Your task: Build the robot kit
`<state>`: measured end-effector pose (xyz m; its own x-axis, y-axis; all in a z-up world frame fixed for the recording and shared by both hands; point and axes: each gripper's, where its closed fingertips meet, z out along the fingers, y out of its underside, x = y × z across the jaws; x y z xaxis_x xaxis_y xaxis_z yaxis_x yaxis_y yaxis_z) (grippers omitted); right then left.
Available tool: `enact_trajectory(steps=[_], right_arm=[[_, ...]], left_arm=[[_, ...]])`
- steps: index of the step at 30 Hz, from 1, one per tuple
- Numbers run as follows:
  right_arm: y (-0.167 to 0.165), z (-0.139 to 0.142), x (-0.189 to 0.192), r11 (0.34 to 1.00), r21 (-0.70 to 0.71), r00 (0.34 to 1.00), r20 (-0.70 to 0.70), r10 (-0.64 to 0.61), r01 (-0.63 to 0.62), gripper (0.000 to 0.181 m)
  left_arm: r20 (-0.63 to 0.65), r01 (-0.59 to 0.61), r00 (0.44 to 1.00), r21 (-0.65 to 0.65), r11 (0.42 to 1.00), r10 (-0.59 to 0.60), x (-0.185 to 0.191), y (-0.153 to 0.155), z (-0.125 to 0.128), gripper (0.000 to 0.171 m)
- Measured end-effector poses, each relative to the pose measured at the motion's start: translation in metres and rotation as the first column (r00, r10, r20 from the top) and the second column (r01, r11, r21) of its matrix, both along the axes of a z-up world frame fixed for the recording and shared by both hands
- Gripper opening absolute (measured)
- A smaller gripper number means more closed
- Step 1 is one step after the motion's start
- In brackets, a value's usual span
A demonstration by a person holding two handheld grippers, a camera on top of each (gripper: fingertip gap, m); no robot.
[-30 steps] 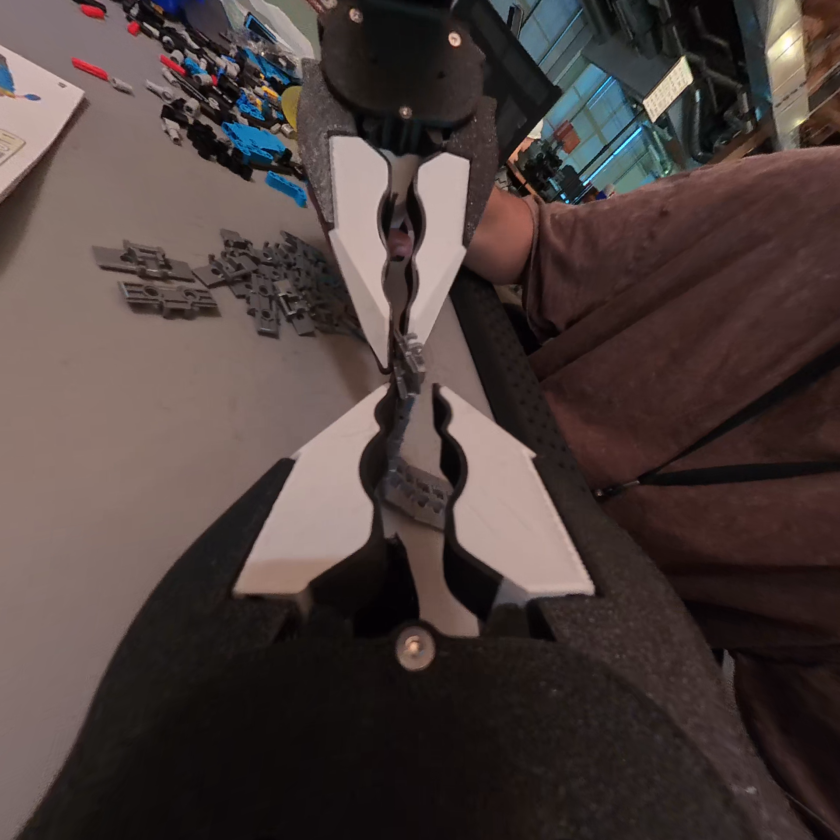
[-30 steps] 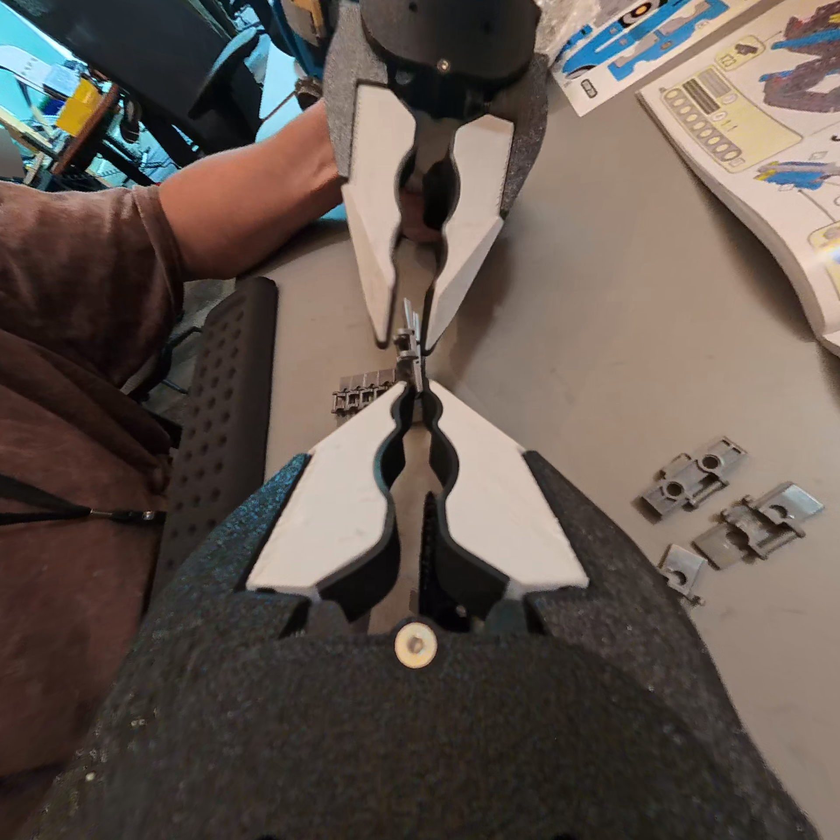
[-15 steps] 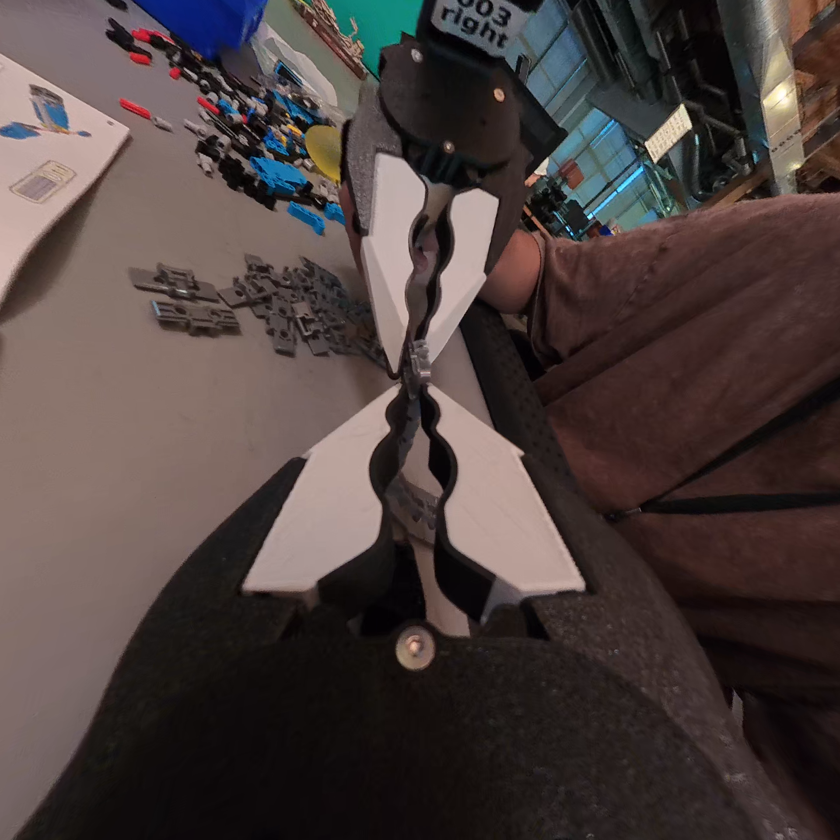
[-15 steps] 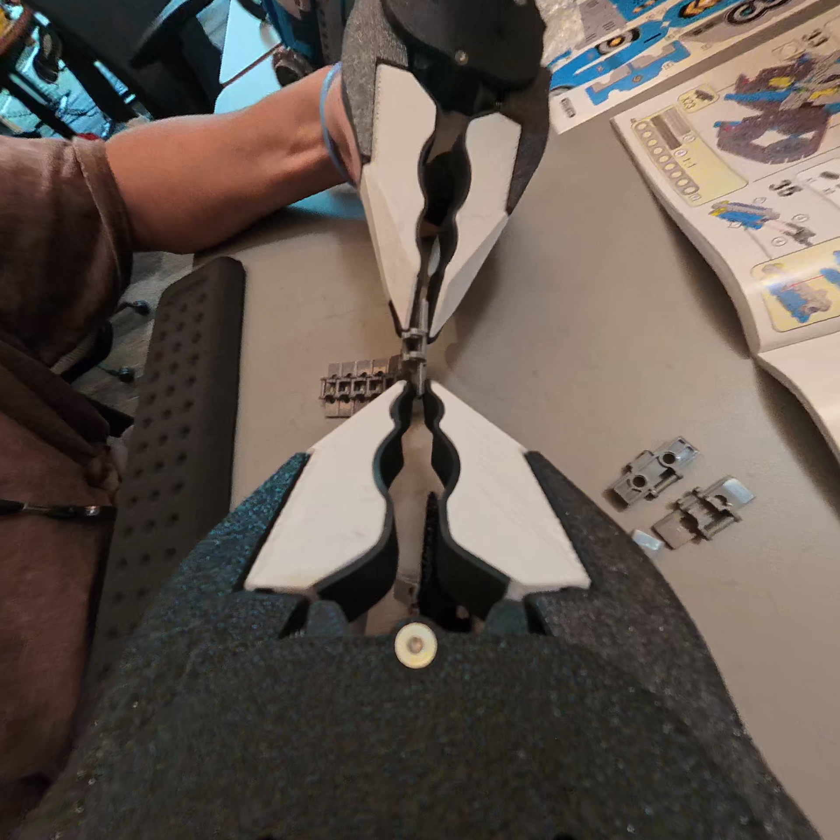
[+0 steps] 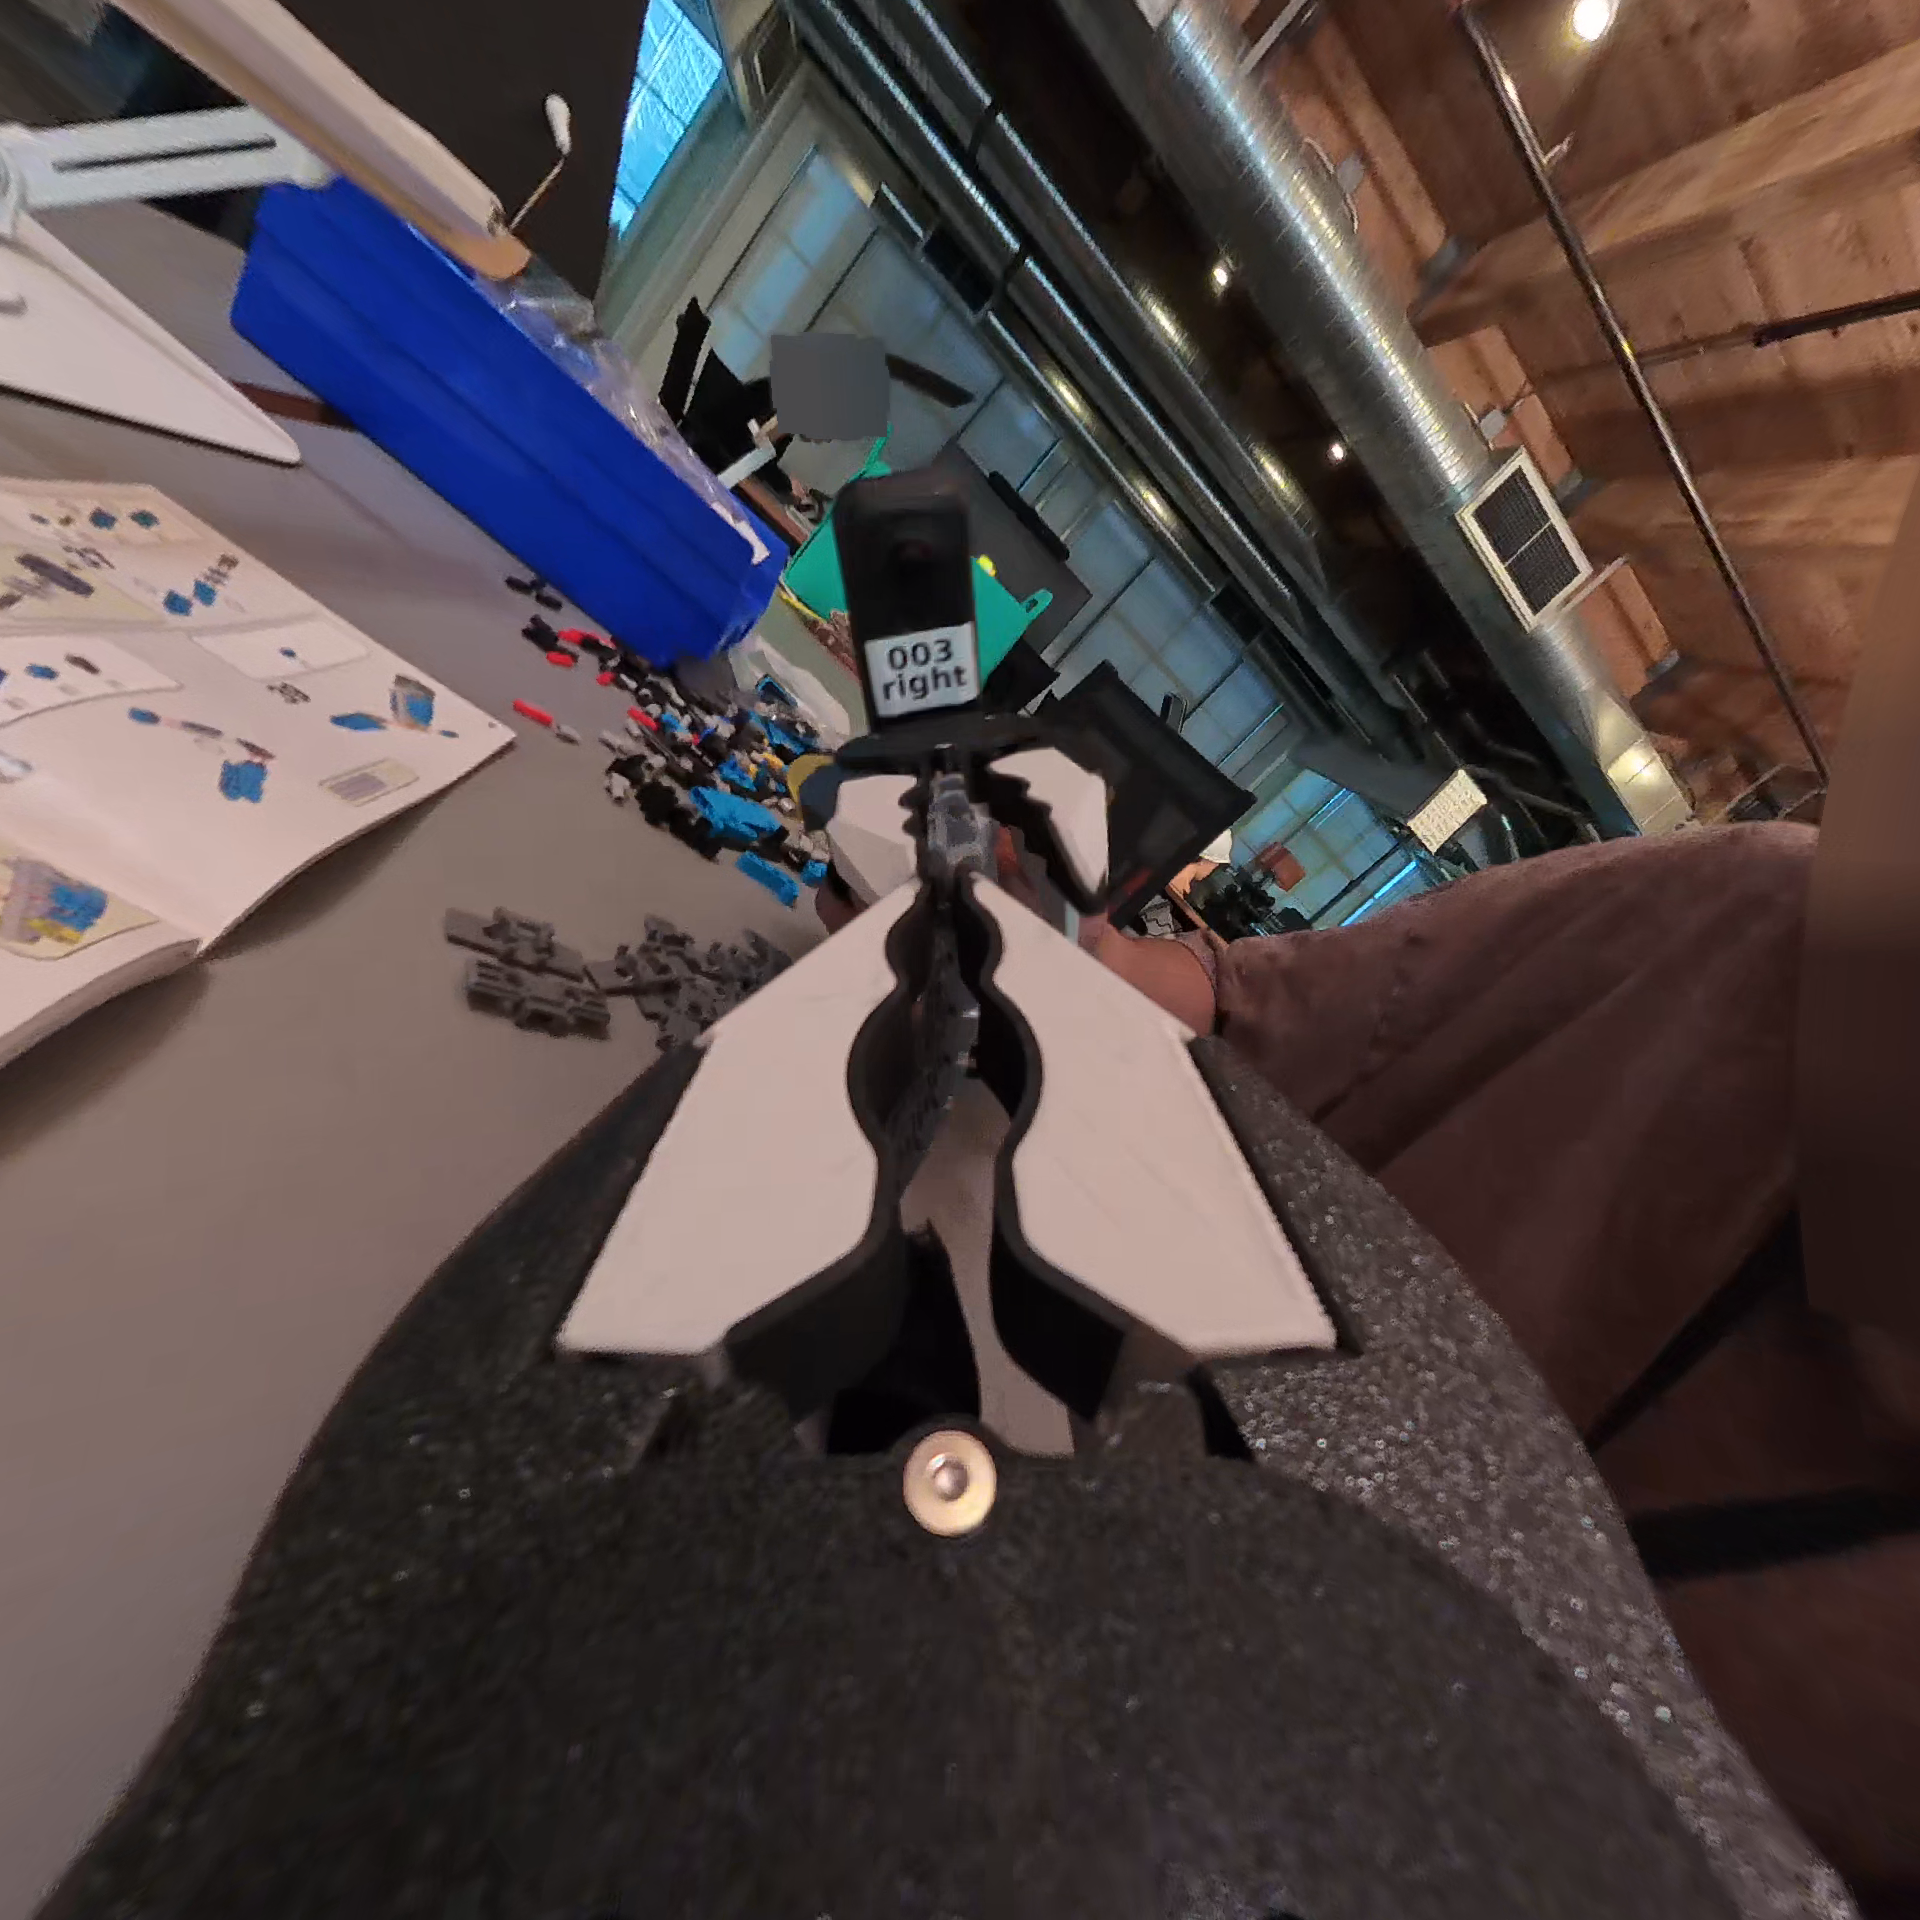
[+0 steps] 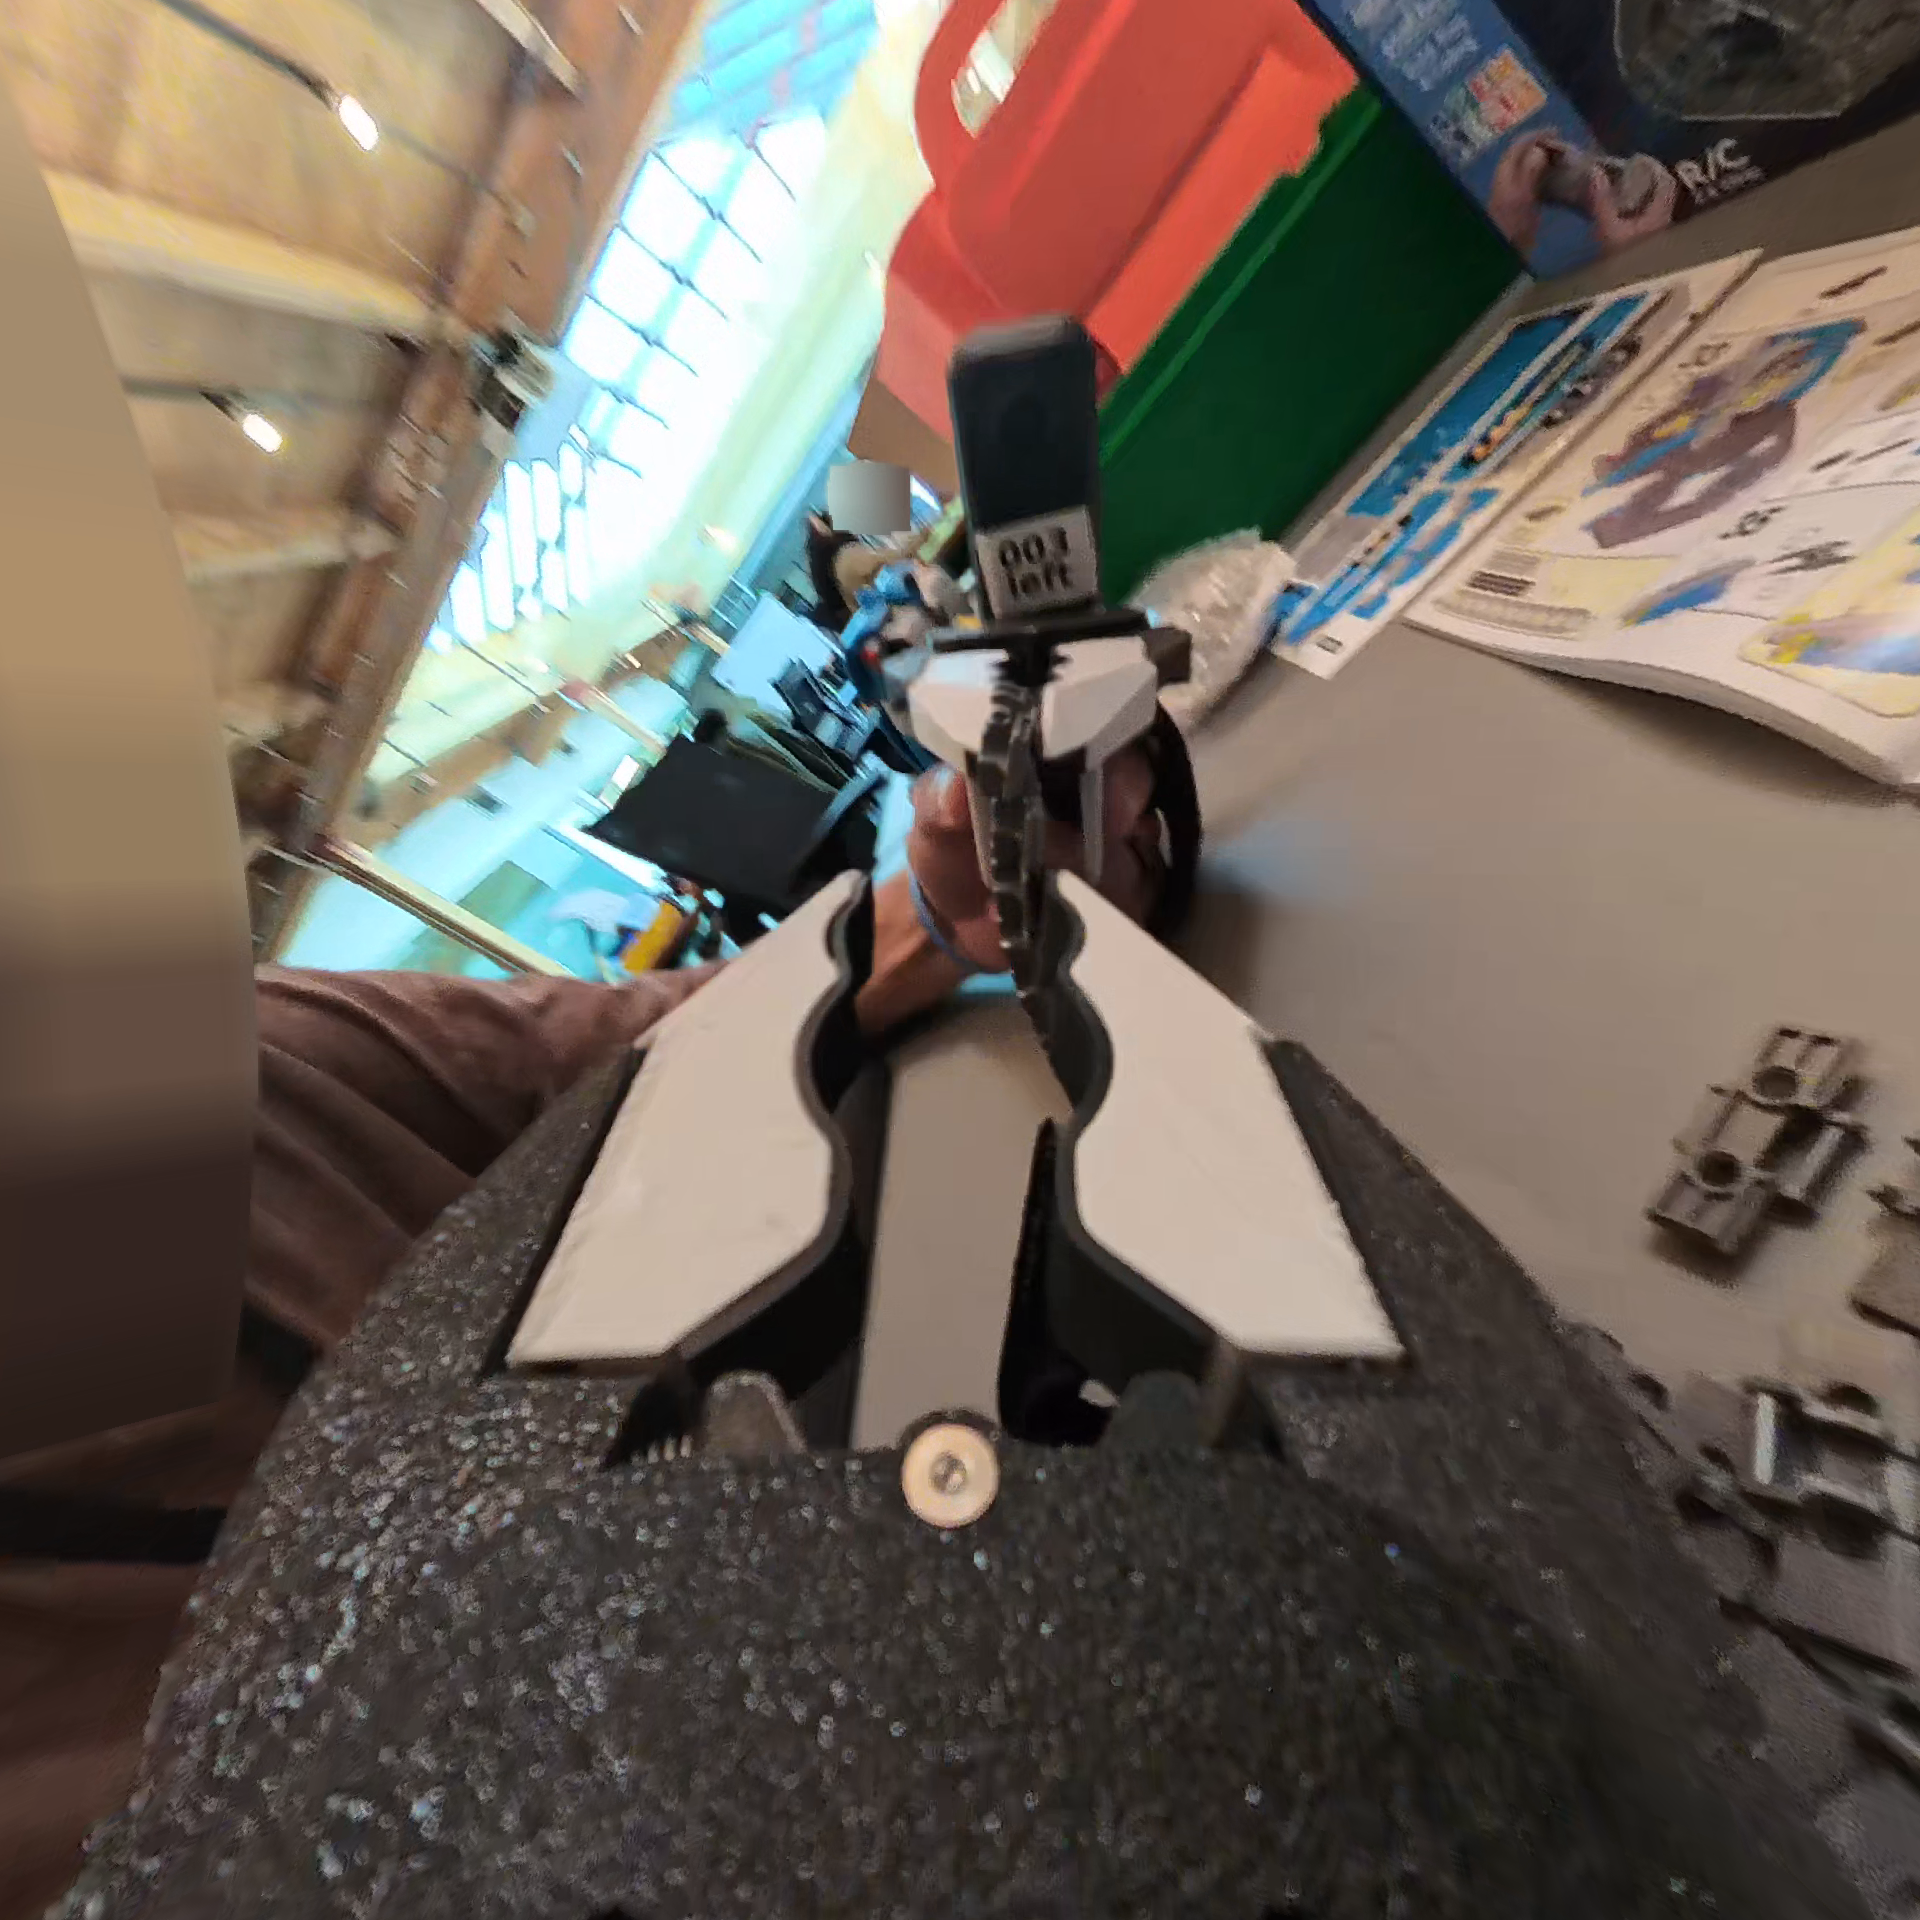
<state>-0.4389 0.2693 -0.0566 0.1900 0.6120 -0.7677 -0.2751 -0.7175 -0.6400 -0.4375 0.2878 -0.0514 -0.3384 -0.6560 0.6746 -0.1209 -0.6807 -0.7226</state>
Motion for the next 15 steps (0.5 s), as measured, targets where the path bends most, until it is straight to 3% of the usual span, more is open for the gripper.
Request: enact_trajectory(steps=[4,8,15], right_arm=[[0.002,0.015,0.004,1.000,0.009,0.991,-0.128,-0.028,0.029,0.029],[0.002,0.019,0.007,0.996,0.068,0.993,-0.110,-0.049,0.056,0.013],[0.002,0.027,0.014,0.996,0.050,0.981,-0.185,-0.061,0.071,0.010]], left_arm=[[0.030,-0.018,0.999,0.048,0.999,0.017,0.002,-0.006,0.008,0.002],[0.050,-0.018,0.999,0.077,0.997,0.014,0.005,-0.015,0.015,0.003],[0.037,-0.034,0.999,0.134,0.990,0.030,0.008,-0.021,0.016,0.002]])
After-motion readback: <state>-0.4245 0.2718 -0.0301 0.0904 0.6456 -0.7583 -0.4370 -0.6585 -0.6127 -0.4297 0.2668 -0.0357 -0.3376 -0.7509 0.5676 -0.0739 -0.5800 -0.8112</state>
